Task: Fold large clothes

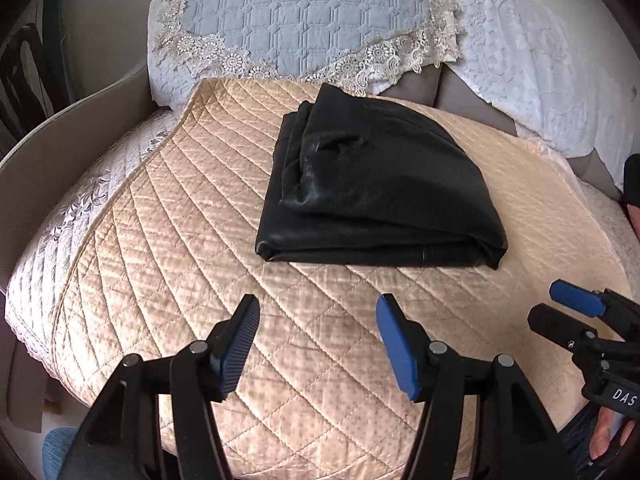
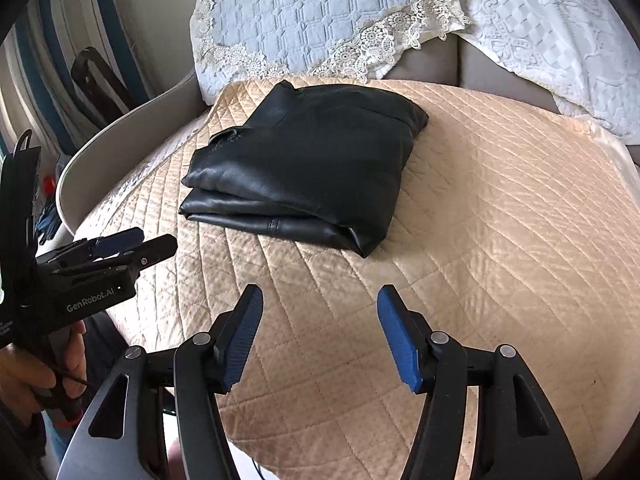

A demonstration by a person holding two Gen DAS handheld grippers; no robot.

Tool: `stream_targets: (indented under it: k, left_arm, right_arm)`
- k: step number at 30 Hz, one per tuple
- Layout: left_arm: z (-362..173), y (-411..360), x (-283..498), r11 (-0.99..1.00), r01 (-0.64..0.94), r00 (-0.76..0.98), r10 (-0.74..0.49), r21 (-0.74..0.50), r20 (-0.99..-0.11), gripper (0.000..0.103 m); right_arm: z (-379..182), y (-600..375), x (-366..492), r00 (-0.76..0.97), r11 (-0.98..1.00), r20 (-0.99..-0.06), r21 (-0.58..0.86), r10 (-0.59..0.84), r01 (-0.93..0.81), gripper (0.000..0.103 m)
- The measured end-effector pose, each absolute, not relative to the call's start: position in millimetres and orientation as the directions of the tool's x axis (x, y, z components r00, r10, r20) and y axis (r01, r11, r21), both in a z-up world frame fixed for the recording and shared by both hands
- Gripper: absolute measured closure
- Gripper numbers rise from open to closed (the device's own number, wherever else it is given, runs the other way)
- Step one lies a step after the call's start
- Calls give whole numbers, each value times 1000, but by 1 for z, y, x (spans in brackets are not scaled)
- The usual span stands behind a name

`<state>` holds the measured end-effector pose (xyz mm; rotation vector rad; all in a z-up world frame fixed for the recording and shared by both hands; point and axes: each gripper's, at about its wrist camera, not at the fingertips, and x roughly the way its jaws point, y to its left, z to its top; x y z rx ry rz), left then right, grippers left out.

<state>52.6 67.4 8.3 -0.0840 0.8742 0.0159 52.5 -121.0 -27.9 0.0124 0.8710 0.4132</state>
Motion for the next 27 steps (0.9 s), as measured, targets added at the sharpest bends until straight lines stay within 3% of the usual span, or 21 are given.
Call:
stream_targets:
  k: [27]
  left_arm:
    - [11, 60, 42, 996, -50, 613, -24, -70, -790, 40]
  right_arm:
    - [-30, -114, 42, 563, 919, -748, 159, 351, -361, 43]
